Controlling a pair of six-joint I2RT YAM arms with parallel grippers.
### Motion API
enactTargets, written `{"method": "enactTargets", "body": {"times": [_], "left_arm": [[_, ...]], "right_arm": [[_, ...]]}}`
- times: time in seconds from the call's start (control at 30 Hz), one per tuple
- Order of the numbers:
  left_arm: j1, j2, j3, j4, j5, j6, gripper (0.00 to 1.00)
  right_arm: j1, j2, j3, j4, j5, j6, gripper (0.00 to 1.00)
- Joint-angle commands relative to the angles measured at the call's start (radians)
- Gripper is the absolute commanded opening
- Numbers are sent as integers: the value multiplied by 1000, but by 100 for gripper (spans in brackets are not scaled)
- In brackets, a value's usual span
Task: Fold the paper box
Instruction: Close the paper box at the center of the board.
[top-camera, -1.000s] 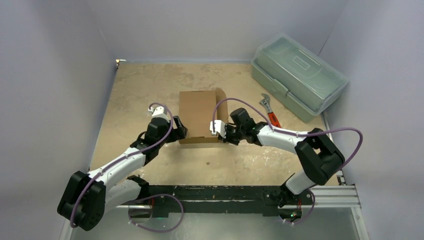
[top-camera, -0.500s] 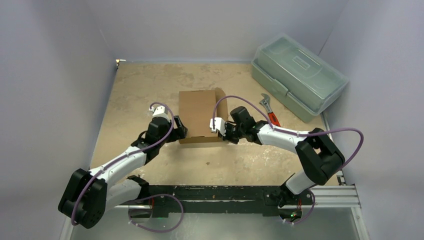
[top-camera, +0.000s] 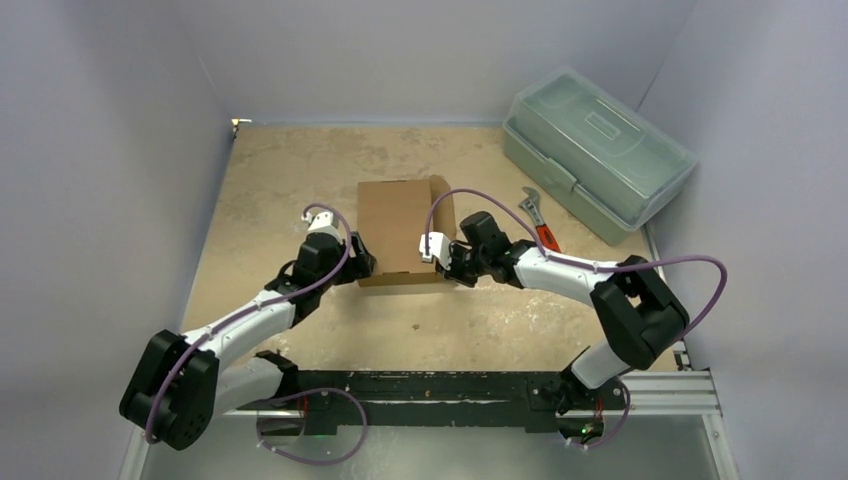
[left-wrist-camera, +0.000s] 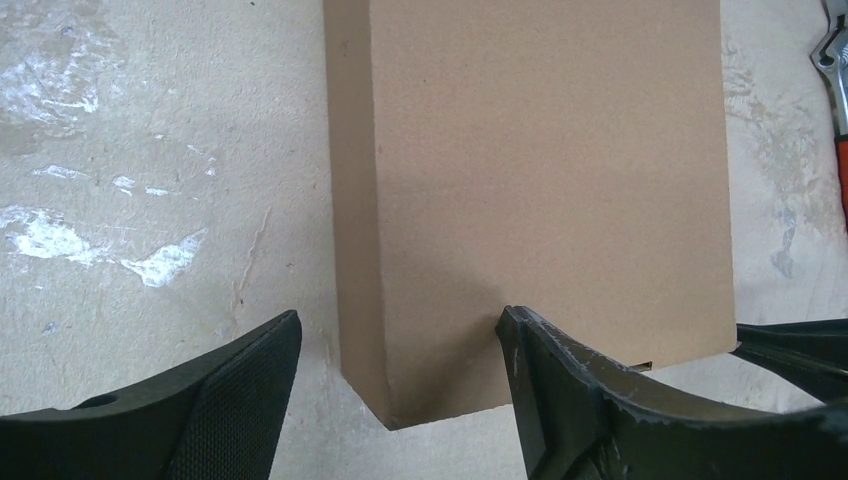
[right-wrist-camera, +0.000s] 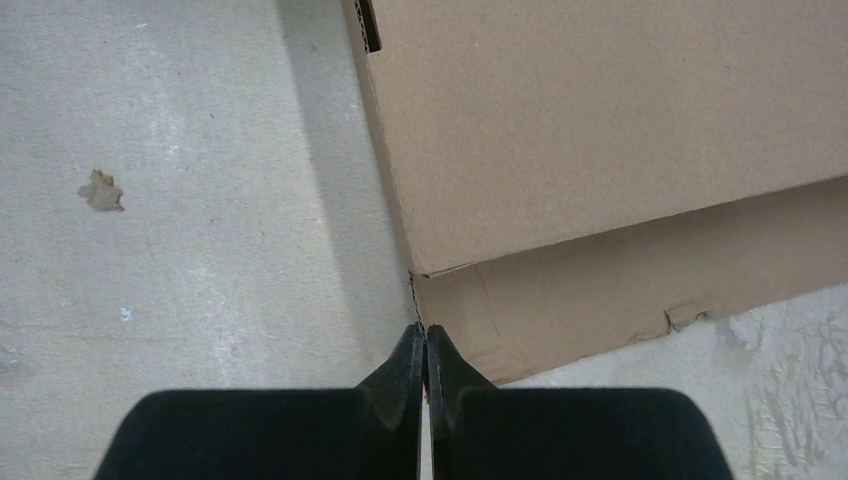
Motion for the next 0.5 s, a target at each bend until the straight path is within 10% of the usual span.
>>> {"method": "enactTargets", "body": {"times": [0.0, 0.47], "left_arm": [[5, 9, 40, 40, 18, 32, 72], [5, 58, 49, 63, 62, 40, 67]], "right_arm": [[-4, 10, 50, 24, 22, 44, 0], [-5, 25, 71, 21, 12, 49, 0]]}}
